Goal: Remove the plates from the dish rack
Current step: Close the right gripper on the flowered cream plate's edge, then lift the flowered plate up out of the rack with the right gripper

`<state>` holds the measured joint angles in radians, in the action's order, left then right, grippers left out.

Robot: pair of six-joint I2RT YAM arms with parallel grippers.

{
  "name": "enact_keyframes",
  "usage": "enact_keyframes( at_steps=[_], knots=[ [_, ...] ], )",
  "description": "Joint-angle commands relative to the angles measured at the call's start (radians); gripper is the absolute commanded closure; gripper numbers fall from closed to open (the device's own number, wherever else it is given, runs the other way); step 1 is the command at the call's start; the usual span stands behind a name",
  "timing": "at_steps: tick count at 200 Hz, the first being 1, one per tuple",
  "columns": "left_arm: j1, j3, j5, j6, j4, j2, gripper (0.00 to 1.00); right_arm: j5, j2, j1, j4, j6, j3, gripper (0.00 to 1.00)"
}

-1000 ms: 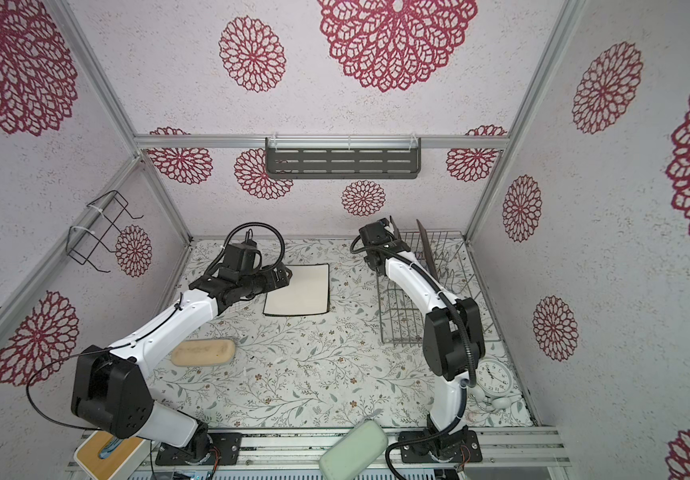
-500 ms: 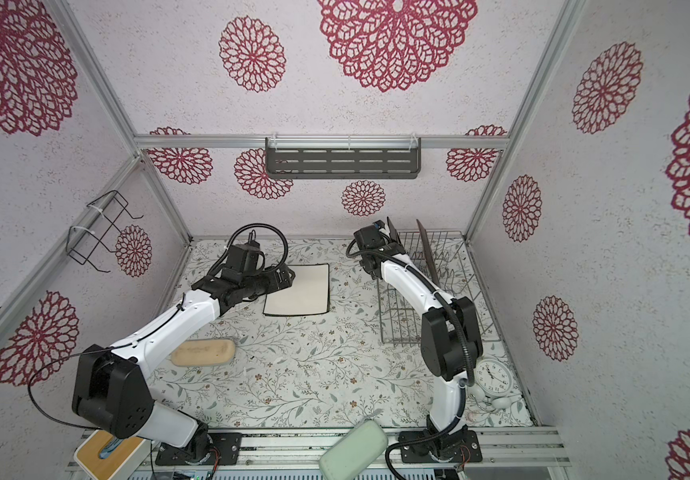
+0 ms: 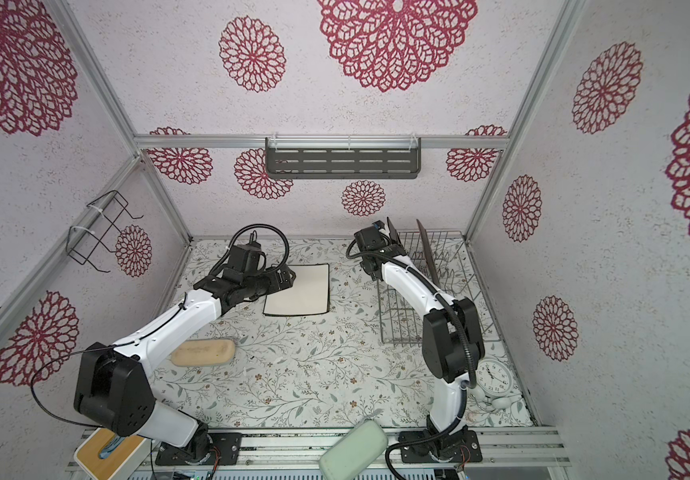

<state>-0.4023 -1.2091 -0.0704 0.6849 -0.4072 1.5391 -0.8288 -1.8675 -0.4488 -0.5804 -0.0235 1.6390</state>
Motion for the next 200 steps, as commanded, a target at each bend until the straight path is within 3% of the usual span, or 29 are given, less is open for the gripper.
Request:
enact_keyframes(
  at_steps=[1, 74, 158, 200],
  knots=[
    [-0.011, -0.018, -0.001, -0.001, 0.016, 0.009, 0.03, -0.110, 0.137, -0.001, 0.094, 0.010, 0.013, 1.00],
    [-0.020, -0.021, 0.000, 0.001, 0.016, 0.011, 0.03, -0.099, 0.234, -0.002, 0.257, 0.025, -0.094, 1.00],
    [-0.035, -0.023, 0.007, 0.007, 0.024, 0.006, 0.03, -0.111, 0.332, -0.008, 0.317, 0.035, -0.133, 1.00],
    [-0.089, -0.010, 0.001, 0.048, 0.069, 0.012, 0.03, -0.115, 0.389, -0.014, 0.374, 0.057, -0.168, 1.00]
  ],
)
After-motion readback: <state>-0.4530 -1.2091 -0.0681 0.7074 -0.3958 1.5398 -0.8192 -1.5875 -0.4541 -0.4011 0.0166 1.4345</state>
